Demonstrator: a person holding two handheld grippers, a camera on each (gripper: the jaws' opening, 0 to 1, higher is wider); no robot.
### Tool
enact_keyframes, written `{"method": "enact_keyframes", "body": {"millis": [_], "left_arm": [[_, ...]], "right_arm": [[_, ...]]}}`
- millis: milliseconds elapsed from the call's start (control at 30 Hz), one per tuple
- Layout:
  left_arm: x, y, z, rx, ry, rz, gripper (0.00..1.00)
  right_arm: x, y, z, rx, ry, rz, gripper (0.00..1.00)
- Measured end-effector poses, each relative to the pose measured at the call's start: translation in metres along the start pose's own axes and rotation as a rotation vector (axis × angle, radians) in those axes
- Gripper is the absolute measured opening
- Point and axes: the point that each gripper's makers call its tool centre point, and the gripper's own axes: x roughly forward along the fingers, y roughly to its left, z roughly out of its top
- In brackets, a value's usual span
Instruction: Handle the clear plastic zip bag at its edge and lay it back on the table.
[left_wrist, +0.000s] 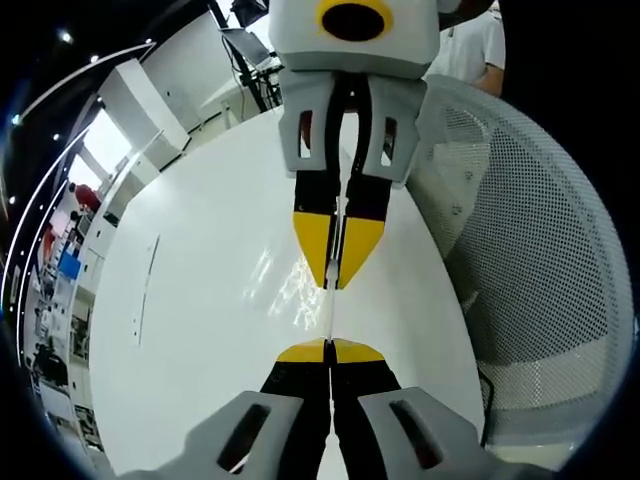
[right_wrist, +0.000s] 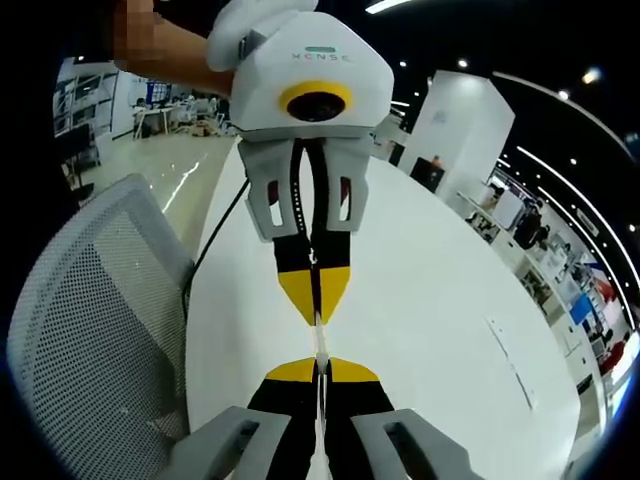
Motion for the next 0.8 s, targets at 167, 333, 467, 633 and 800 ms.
{"method": "enact_keyframes", "body": {"millis": [167, 333, 467, 633, 800], "left_arm": [[-0.0002, 0.0007, -0.0011, 0.003, 0.0, 0.002, 0.0], [-0.001, 0.0004, -0.0016, 0.003, 0.002, 0.002, 0.0], [-0.002, 0.0014, -0.0017, 0.002, -0.001, 0.007, 0.0], [-0.0033, 0.0018, -0.0021, 0.0, -0.001, 0.009, 0.0], [-0.0042, 0.0013, -0.0023, 0.0, 0.0, 0.008, 0.0]], "right_arm": [[0.0003, 0.0011, 0.0002, 0.005, 0.0, 0.003, 0.0], [0.0005, 0.0016, 0.001, 0.007, -0.001, 0.004, 0.0], [-0.0005, 0.0015, 0.0021, 0.011, -0.003, 0.002, 0.0], [-0.0008, 0.0017, 0.0035, 0.017, -0.006, 0.0, 0.0], [-0.0015, 0.0022, 0.004, 0.02, -0.008, -0.002, 0.0]]}}
